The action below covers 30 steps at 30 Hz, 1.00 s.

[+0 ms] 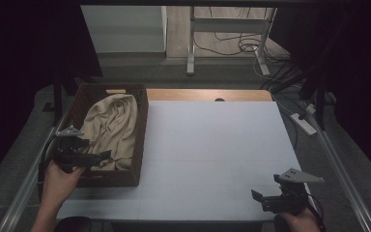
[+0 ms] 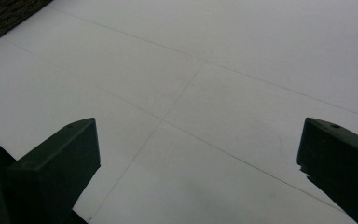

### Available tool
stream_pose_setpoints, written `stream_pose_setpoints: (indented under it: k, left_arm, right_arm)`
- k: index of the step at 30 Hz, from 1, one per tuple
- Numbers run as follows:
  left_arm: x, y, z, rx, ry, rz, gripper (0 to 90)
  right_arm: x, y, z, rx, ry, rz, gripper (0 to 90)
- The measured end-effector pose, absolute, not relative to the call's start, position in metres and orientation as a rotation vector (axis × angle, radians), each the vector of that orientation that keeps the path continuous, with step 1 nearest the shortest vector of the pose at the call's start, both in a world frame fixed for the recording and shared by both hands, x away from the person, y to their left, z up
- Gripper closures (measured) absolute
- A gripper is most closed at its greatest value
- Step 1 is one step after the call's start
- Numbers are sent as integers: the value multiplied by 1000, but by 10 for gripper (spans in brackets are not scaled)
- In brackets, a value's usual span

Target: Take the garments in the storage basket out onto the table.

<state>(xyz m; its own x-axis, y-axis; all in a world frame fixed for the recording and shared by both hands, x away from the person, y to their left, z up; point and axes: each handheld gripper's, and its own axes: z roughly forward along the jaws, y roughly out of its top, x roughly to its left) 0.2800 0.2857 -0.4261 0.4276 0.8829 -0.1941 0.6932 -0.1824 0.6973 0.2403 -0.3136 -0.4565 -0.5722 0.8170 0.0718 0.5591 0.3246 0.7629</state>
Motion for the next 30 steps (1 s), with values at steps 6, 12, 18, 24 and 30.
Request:
stream_pose_setpoints:
  k: [6, 12, 18, 24, 30]
  left_arm:
    - [296, 290, -423, 1947, 1335, 315, 0]
    - [312, 293, -421, 1963, 1355, 316, 0]
    - [331, 295, -423, 1987, 1385, 305, 0]
    - [345, 297, -423, 2006, 1390, 294, 1]
    - [363, 295, -426, 2021, 1402, 274, 0]
  right_arm:
    - [240, -314, -457, 1232, 2269, 1110, 0]
    - [240, -314, -457, 1231, 2269, 1115, 0]
    - [241, -314, -457, 1235, 2272, 1115, 0]
    - [241, -314, -457, 1237, 2273, 1116, 0]
    - [241, -315, -457, 1237, 2275, 1117, 0]
